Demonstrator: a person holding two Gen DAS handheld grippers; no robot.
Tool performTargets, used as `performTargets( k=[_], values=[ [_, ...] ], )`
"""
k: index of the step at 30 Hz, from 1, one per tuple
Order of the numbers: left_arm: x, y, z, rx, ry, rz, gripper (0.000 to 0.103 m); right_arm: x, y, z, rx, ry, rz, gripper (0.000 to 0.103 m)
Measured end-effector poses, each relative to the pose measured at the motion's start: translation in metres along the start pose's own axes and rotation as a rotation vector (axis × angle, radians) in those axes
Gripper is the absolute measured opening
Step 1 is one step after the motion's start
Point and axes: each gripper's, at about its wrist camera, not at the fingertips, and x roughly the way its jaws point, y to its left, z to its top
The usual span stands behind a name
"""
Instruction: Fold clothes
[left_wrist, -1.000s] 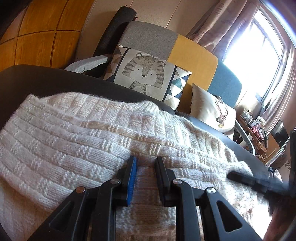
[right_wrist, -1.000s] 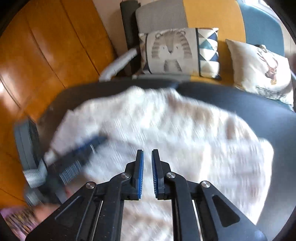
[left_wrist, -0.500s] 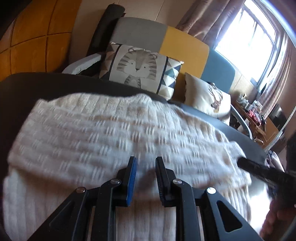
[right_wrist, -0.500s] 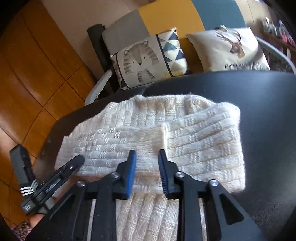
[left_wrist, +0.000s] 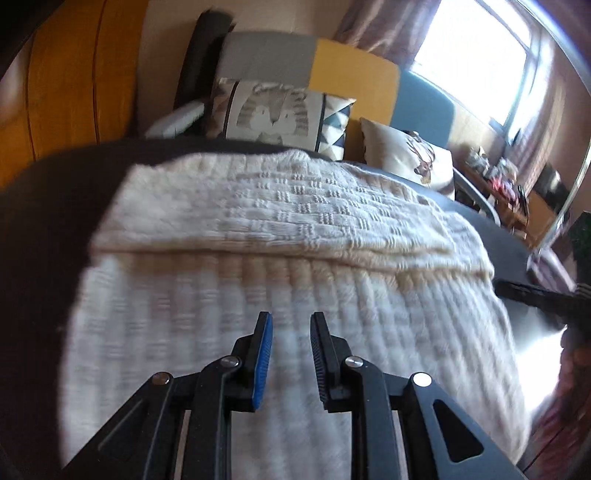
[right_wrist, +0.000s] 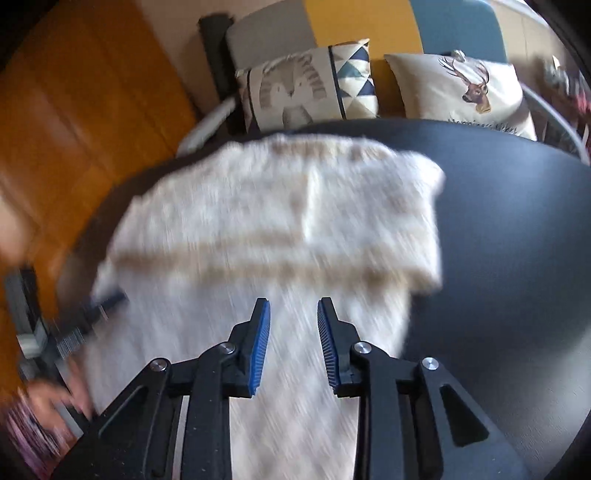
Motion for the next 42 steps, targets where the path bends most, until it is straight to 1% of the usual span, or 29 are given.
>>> performTargets(
  k=[2, 3, 6, 7, 10, 13, 17, 20, 24, 26, 28, 29, 30, 32, 33, 34, 36, 37, 39, 40, 42],
  values=[
    [-0.007, 0.005, -0.006, 0.028, -0.024, 0.034, 0.021, -0.013, 0.008, -0.018, 0.003, -0.020, 0.011, 0.029],
    [-0.008, 0.008, -0.008, 0.034, -0.027, 0.046, 0.021, -0.019, 0.012, -0.026, 0.000, -0.034, 0.034, 0.029],
    [0.001, 0.017, -0.013, 0.047, 0.004, 0.105, 0.021, -0.024, 0.029, -0.039, -0.035, -0.057, 0.108, 0.029],
    [0.007, 0.021, -0.015, 0.048, 0.018, 0.120, 0.021, -0.021, 0.036, -0.043, -0.057, -0.048, 0.110, 0.029],
    [0.011, 0.025, -0.019, 0.042, -0.001, 0.121, 0.021, -0.004, 0.053, -0.054, -0.132, -0.002, 0.049, 0.029],
    [0.015, 0.022, -0.020, 0.055, -0.021, 0.143, 0.022, 0.008, 0.055, -0.062, -0.201, -0.017, -0.045, 0.029],
    [0.023, 0.013, -0.013, 0.080, -0.004, 0.175, 0.023, 0.011, 0.046, -0.053, -0.204, -0.036, -0.111, 0.029],
    [0.032, 0.013, -0.002, 0.063, 0.026, 0.169, 0.023, 0.014, 0.039, -0.044, -0.197, -0.047, -0.143, 0.029],
    [0.046, 0.016, 0.015, 0.047, 0.046, 0.152, 0.024, 0.021, 0.027, -0.026, -0.166, -0.048, -0.160, 0.029],
    [0.051, 0.016, 0.021, 0.043, 0.054, 0.149, 0.025, 0.024, 0.022, -0.017, -0.124, -0.040, -0.136, 0.029],
    [0.047, 0.014, 0.021, 0.051, 0.070, 0.150, 0.024, 0.018, 0.015, -0.010, -0.039, -0.019, -0.079, 0.029],
    [0.041, 0.015, 0.019, 0.049, 0.078, 0.136, 0.024, 0.010, 0.016, -0.010, 0.005, -0.021, -0.052, 0.030],
    [0.034, 0.017, 0.016, 0.043, 0.083, 0.106, 0.024, -0.003, 0.019, -0.015, 0.038, -0.035, -0.012, 0.032],
    [0.014, 0.023, 0.001, 0.028, 0.083, 0.014, 0.024, -0.032, 0.029, -0.029, 0.056, -0.059, 0.066, 0.033],
    [0.004, 0.025, -0.009, 0.036, 0.092, -0.016, 0.024, -0.040, 0.039, -0.037, 0.030, -0.043, 0.078, 0.039],
    [-0.003, 0.025, -0.019, 0.054, 0.105, -0.024, 0.024, -0.047, 0.050, -0.046, 0.001, -0.024, 0.072, 0.044],
    [-0.016, 0.021, -0.036, 0.099, 0.137, -0.019, 0.024, -0.063, 0.070, -0.069, -0.067, -0.003, 0.050, 0.044],
    [-0.024, 0.019, -0.044, 0.115, 0.137, -0.030, 0.024, -0.070, 0.079, -0.079, -0.099, 0.003, 0.054, 0.044],
    [-0.041, 0.011, -0.058, 0.160, 0.125, -0.112, 0.024, -0.081, 0.099, -0.095, -0.174, 0.009, 0.082, 0.044],
    [-0.048, 0.005, -0.064, 0.195, 0.121, -0.146, 0.024, -0.085, 0.114, -0.104, -0.240, 0.006, 0.076, 0.045],
    [-0.058, -0.009, -0.074, 0.277, 0.116, -0.199, 0.024, -0.090, 0.143, -0.120, -0.386, -0.003, 0.038, 0.045]
  ],
)
